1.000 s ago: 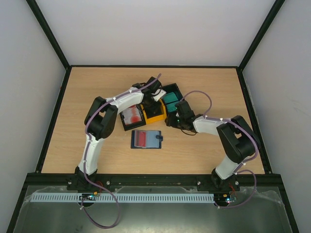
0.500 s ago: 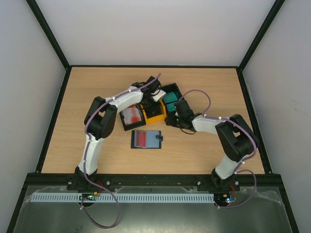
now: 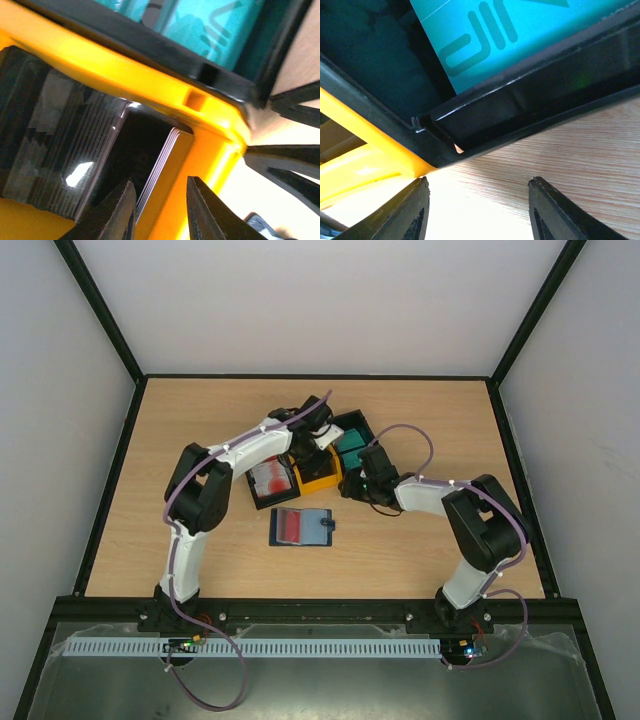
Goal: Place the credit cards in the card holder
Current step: Pick up the credit card from the storage box.
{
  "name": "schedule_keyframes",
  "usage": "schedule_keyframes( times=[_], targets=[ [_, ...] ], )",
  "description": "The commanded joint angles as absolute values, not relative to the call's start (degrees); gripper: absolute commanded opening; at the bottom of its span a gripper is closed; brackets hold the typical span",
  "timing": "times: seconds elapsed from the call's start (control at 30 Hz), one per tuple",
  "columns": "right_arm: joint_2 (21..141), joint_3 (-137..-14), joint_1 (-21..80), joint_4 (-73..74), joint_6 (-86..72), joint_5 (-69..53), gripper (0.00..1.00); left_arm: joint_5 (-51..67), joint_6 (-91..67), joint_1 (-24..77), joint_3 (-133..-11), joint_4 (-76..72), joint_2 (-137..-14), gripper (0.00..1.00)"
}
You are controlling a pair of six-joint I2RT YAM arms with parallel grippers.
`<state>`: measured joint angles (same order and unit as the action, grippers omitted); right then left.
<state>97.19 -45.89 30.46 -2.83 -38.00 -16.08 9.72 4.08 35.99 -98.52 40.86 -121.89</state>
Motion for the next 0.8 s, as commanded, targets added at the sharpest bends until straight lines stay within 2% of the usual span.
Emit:
schedule_keyframes(
  times=[0.0,0.27,0.77],
  targets=[
    [99.16,-45.37,30.76,-2.85,-39.0,-14.65,0.54,11.79,4.54,37.17,-96.86,43.99,-119.39,0.29],
    [98.91,-44.59,30.76,-3.06,-39.03,-14.51,0.54,14.91,4.55,37.27,-95.51,43.53,-118.76,0.26],
    [99.05,-44.69,30.76,-2.99,-39.11,-14.37,0.54,16.37,5.33,37.43,-93.63,43.11,-116.4,0.3]
  ],
)
